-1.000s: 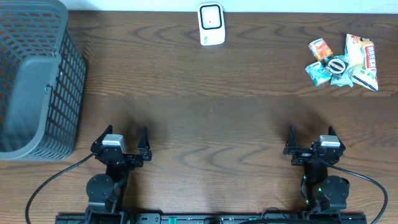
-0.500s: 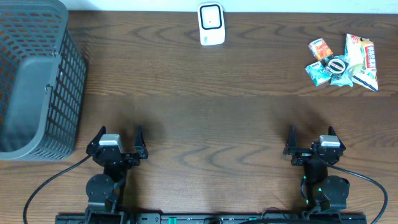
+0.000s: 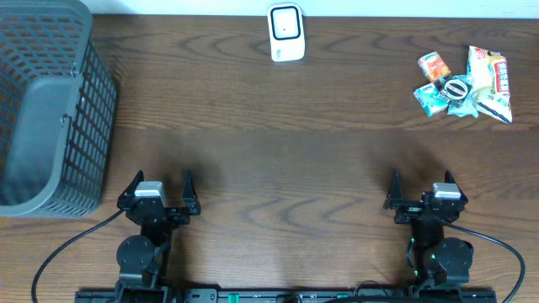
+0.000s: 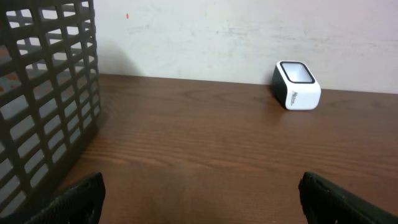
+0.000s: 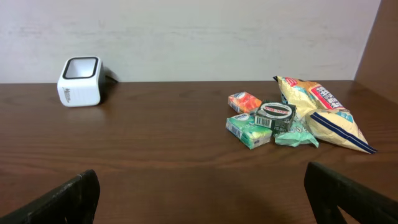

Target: Scan the item barcode

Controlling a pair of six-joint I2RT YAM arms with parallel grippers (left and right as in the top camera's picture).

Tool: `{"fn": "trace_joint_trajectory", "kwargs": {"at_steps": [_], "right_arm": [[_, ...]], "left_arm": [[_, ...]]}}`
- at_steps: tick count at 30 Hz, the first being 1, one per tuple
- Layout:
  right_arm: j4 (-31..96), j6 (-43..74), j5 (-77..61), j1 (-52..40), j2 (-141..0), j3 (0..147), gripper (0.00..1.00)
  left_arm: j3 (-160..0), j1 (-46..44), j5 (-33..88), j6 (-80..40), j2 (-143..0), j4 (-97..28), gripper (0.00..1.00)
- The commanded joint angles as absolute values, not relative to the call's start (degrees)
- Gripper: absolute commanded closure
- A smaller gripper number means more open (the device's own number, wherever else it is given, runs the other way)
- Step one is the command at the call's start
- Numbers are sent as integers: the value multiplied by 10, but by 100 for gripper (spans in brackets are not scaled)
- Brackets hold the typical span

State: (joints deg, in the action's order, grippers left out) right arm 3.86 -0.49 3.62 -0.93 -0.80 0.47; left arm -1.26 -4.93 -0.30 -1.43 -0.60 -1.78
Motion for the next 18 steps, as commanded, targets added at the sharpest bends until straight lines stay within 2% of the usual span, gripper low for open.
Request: {"fn": "trace_joint_trajectory", "kwargs": {"at_steps": [1, 18], "right_arm": [[40, -9, 35, -8, -7, 3, 1], [40, -9, 35, -8, -7, 3, 1]], "left_arm": [[-2, -47, -4, -7, -1, -43, 3], [-2, -47, 3, 11, -3, -45, 2]]}}
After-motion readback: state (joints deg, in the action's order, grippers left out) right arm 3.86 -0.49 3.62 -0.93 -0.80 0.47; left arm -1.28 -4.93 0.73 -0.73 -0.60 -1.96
